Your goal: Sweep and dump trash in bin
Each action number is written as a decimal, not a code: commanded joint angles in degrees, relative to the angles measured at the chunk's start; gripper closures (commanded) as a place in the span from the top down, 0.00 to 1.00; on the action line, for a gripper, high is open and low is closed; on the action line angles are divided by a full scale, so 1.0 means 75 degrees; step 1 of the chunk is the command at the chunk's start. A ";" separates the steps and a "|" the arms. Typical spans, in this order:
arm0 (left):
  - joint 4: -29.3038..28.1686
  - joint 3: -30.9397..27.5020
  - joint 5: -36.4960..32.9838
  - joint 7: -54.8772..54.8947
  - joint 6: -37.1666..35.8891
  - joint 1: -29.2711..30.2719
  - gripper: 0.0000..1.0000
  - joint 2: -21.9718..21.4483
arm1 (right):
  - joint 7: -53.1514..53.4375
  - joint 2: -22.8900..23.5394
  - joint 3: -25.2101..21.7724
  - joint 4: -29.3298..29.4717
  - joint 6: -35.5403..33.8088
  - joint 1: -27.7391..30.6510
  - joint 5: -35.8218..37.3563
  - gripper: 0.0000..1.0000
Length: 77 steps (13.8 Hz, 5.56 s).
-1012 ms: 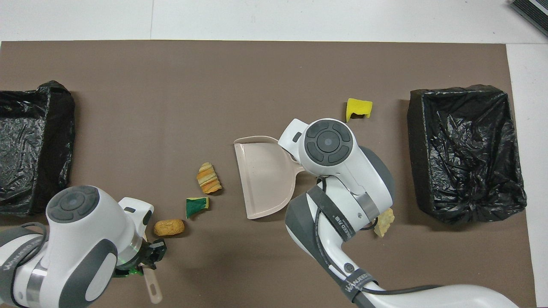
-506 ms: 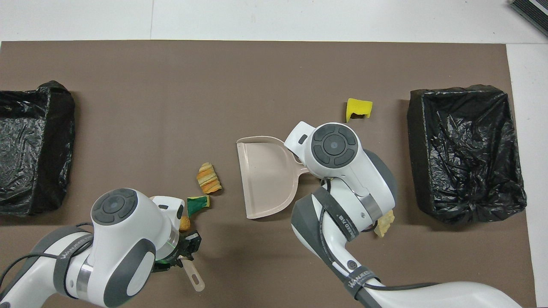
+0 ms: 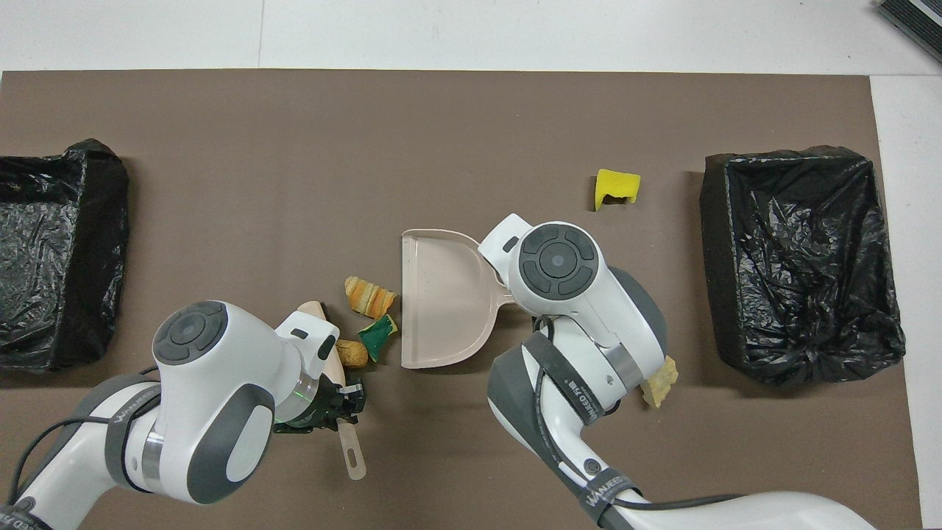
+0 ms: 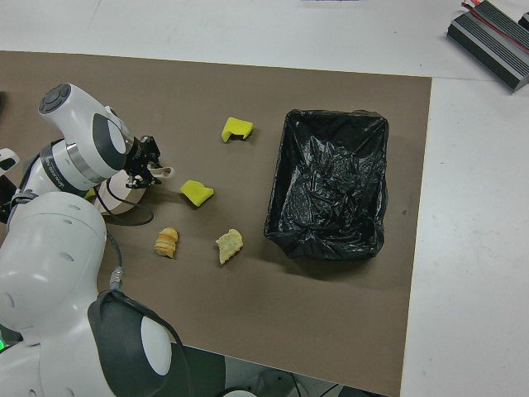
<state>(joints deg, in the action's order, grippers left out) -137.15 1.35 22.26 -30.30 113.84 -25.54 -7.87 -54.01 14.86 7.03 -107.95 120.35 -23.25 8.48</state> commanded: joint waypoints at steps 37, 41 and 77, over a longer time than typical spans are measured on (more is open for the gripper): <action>0.2677 0.0360 -0.0578 0.3641 -0.1244 0.0018 0.00 0.1998 | 0.0041 -0.0259 0.0036 -0.0021 -0.0520 0.0088 0.0335 0.00; 0.2853 0.0289 -0.0892 0.2122 -0.1127 0.0523 0.00 0.1811 | -0.0438 -0.0247 0.0036 -0.0033 -0.0380 0.0240 0.0206 0.00; 0.2204 0.0289 -0.1630 0.0699 0.0023 0.0145 1.00 0.1328 | -0.6679 -0.1981 -0.0116 0.0589 -0.1762 0.5943 -0.1646 0.00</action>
<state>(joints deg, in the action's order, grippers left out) -127.69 3.03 12.82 -26.23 117.64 -27.12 -2.82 -96.90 1.27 5.82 -103.59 108.90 16.95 -1.74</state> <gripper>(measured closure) 0.000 0.683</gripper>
